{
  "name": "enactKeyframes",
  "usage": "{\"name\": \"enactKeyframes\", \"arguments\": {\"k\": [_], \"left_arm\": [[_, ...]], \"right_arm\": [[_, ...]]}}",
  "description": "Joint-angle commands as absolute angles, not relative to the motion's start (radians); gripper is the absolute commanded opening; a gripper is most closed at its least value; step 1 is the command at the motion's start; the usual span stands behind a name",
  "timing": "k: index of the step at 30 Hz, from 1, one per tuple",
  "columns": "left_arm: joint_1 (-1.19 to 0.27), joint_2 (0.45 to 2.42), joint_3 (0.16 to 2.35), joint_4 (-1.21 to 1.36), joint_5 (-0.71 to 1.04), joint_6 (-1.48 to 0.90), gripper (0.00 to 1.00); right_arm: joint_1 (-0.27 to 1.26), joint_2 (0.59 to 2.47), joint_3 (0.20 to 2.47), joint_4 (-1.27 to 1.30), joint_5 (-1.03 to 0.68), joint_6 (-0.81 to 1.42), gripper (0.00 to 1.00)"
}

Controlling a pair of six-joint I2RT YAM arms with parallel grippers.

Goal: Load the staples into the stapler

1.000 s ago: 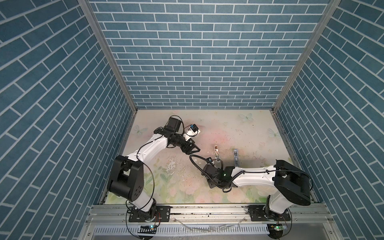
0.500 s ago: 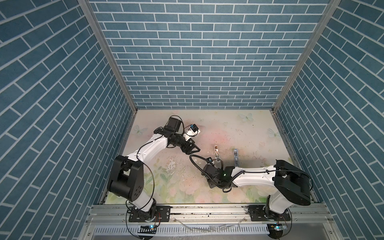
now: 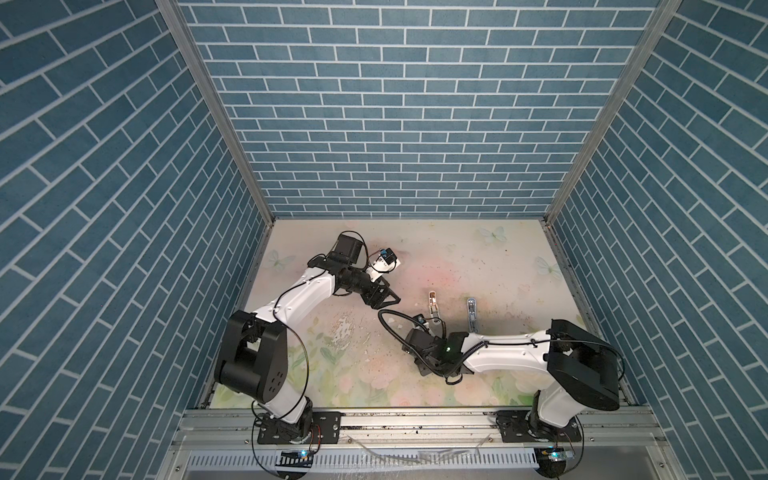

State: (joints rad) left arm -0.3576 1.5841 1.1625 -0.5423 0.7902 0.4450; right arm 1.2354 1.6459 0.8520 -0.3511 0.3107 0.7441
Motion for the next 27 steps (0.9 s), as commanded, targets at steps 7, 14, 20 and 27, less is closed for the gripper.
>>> {"name": "enactKeyframes", "arguments": {"k": [7, 14, 20, 27], "left_arm": [[-0.356, 1.589, 1.156, -0.554, 0.802, 0.454, 0.77], [-0.355, 1.593, 1.155, -0.552, 0.805, 0.453, 0.77], [-0.356, 1.597, 1.155, -0.550, 0.808, 0.453, 0.77], [-0.355, 1.595, 1.155, -0.550, 0.810, 0.453, 0.77]], "right_arm": [[1.240, 1.661, 0.873, -0.399, 0.352, 0.760, 0.10], [1.239, 1.620, 0.867, -0.388, 0.364, 0.761, 0.10], [1.237, 1.594, 0.861, -0.377, 0.359, 0.760, 0.10], [1.233, 1.586, 0.851, -0.361, 0.353, 0.764, 0.10]]}}
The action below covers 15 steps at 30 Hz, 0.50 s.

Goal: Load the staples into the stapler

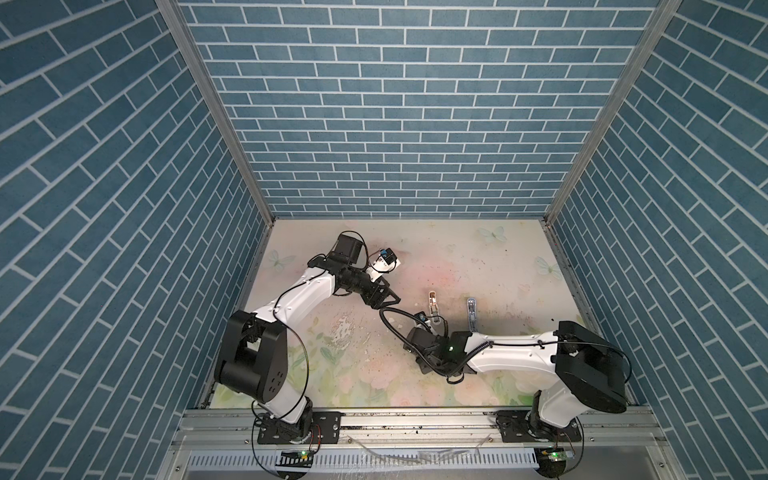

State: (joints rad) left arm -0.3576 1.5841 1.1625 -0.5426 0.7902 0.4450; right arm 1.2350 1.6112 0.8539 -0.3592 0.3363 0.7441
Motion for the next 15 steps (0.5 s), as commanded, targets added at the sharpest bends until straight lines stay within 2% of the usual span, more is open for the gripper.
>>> {"name": "enactKeyframes", "arguments": {"k": [1, 15], "left_arm": [[-0.355, 1.595, 1.155, -0.551, 0.810, 0.453, 0.77], [-0.356, 1.585, 1.156, -0.552, 0.810, 0.454, 0.77]], "right_arm": [[1.232, 1.583, 0.849, -0.360, 0.352, 0.765, 0.10], [1.161, 1.442, 0.786, -0.316, 0.328, 0.753, 0.10]]}}
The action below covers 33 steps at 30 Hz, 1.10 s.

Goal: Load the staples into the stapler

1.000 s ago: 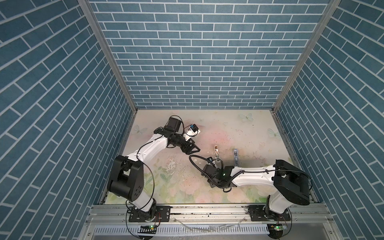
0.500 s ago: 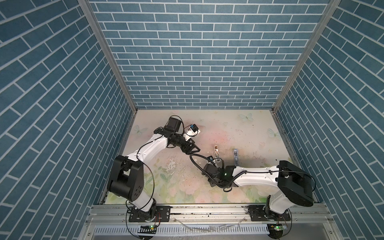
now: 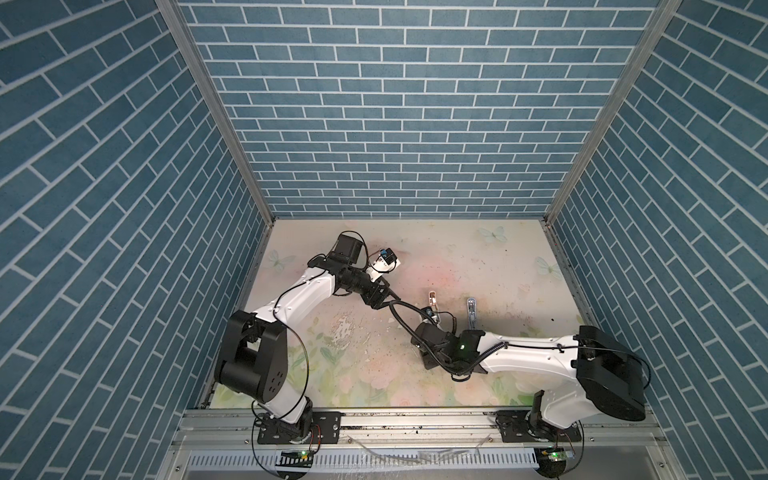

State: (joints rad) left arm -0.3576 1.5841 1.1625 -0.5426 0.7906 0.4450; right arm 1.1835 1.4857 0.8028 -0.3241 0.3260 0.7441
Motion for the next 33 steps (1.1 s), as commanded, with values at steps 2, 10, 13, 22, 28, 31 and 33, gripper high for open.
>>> {"name": "enactKeyframes", "arguments": {"k": [2, 10, 13, 22, 28, 31, 33], "left_arm": [[-0.355, 1.584, 1.157, -0.553, 0.811, 0.454, 0.77], [-0.356, 1.584, 1.156, -0.552, 0.815, 0.453, 0.77], [-0.356, 1.583, 1.157, -0.552, 0.815, 0.453, 0.77], [-0.355, 1.586, 1.156, -0.546, 0.815, 0.453, 0.77], [-0.356, 1.592, 1.155, -0.544, 0.821, 0.452, 0.77], [-0.355, 1.596, 1.157, -0.545, 0.825, 0.449, 0.77], [-0.355, 1.597, 1.157, -0.544, 0.825, 0.450, 0.77]], "right_arm": [[1.141, 1.414, 0.783, -0.309, 0.325, 0.736, 0.10], [0.974, 1.337, 0.732, -0.225, 0.277, 0.662, 0.10], [0.920, 1.329, 0.722, -0.209, 0.259, 0.632, 0.10], [0.794, 1.282, 0.653, -0.158, 0.220, 0.570, 0.10], [0.741, 1.240, 0.614, -0.142, 0.230, 0.545, 0.10], [0.722, 1.218, 0.586, -0.116, 0.236, 0.539, 0.10], [0.714, 1.205, 0.569, -0.107, 0.251, 0.536, 0.10]]}}
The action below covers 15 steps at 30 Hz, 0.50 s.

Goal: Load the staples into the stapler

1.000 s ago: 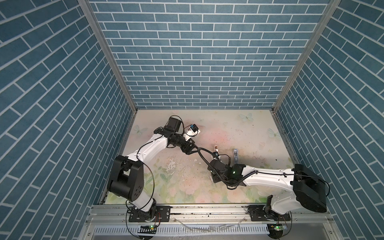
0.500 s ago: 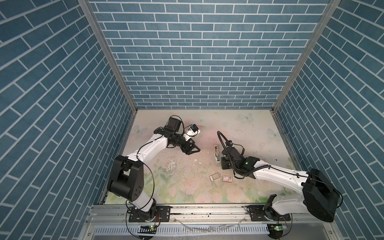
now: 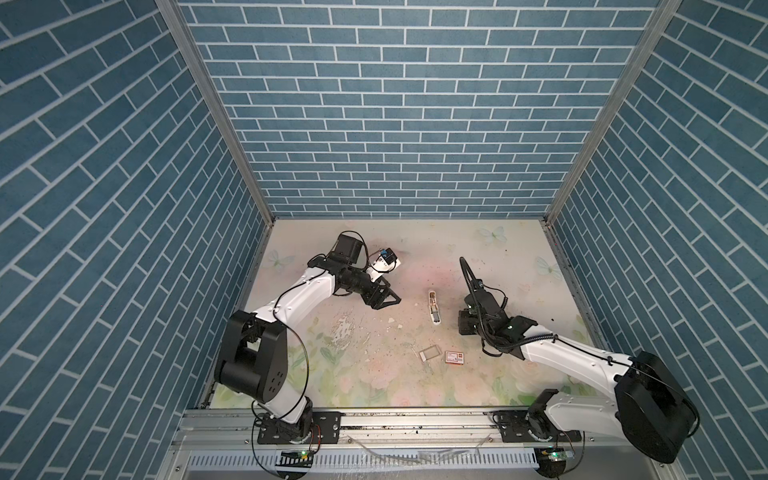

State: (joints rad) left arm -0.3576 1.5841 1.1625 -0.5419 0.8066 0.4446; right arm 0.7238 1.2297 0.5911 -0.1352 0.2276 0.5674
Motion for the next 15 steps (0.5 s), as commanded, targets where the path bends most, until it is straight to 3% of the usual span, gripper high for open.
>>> {"name": "enactKeyframes", "arguments": {"k": [1, 15], "left_arm": [[-0.356, 1.598, 1.157, -0.546, 0.825, 0.451, 0.77], [-0.355, 1.603, 1.154, -0.545, 0.825, 0.451, 0.77]], "right_arm": [[0.708, 1.199, 0.558, -0.099, 0.256, 0.534, 0.10], [0.646, 1.203, 0.479, -0.024, 0.255, 0.529, 0.10]]}}
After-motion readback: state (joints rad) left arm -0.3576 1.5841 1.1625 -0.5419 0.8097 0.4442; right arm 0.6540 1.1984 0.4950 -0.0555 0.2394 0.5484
